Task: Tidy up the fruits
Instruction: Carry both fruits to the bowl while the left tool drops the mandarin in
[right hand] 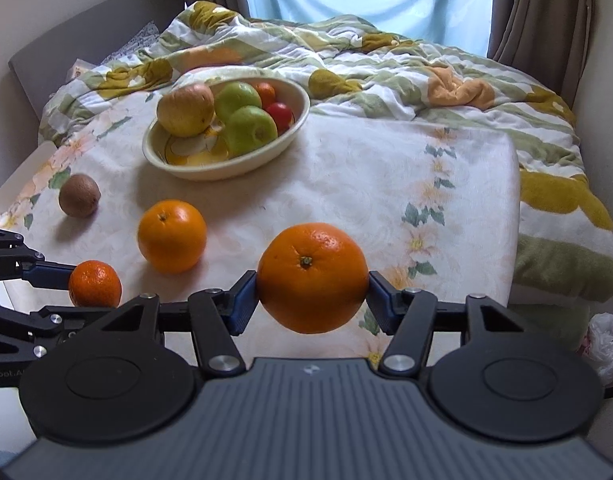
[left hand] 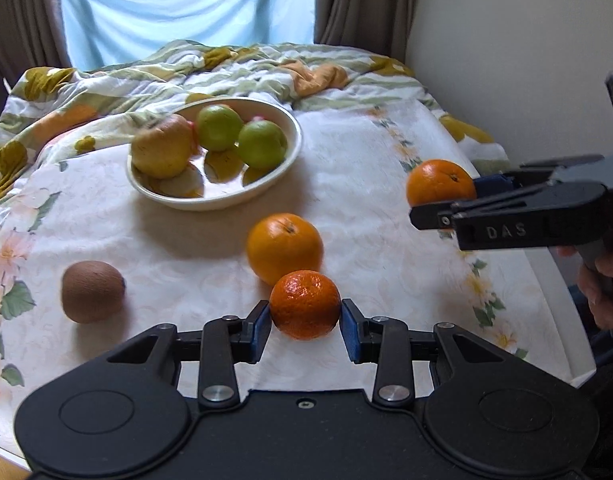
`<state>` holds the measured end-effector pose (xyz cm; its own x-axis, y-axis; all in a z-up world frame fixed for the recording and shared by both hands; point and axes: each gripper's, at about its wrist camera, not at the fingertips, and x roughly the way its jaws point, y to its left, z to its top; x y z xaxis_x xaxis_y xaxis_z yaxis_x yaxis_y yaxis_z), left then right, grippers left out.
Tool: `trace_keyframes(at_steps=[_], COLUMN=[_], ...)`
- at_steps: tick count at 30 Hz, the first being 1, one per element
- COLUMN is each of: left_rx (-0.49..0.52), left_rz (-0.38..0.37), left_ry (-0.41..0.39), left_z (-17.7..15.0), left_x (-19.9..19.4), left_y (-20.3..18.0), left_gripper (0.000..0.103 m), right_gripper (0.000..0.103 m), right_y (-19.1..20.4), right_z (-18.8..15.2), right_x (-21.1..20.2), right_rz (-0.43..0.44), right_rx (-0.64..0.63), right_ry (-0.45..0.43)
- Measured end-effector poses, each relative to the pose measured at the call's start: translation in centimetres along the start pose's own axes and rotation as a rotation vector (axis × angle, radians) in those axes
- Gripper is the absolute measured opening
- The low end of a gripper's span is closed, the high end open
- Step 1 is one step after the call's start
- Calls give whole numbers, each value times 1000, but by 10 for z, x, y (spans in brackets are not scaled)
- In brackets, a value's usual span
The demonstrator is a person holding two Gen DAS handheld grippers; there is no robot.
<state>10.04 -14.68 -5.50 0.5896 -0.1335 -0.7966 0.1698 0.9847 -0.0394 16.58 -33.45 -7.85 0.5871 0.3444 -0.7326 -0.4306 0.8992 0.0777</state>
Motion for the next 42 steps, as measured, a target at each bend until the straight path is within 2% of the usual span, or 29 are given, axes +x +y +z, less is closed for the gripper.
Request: trace_keyframes(at_steps=[9, 16, 22, 29, 37, 42], left_rx=[-14, -4, 40, 105, 180, 204], left_rz=[27, 28, 30, 3, -25, -45], left_ry=[-91, -120, -125, -84, -30, 3], left_z=[34, 68, 95, 117, 120, 118], left_x=[-27, -26, -6, 36, 85, 100], left_y=[35, 66, 86, 95, 91, 89], left_gripper=[41, 41, 41, 41, 41, 41], right_gripper=[73, 73, 73, 73, 73, 73], right_y=[28, 49, 60, 61, 48, 42], right_z=[28, 61, 92, 120, 136, 136], right_x=[-26, -35, -27, -4, 22, 35], right_rz=[-8, -12, -15, -28, -56, -71], right_rx=[38, 22, 39, 62, 92, 116], right_ry=[-39, -65, -92, -99, -75, -52])
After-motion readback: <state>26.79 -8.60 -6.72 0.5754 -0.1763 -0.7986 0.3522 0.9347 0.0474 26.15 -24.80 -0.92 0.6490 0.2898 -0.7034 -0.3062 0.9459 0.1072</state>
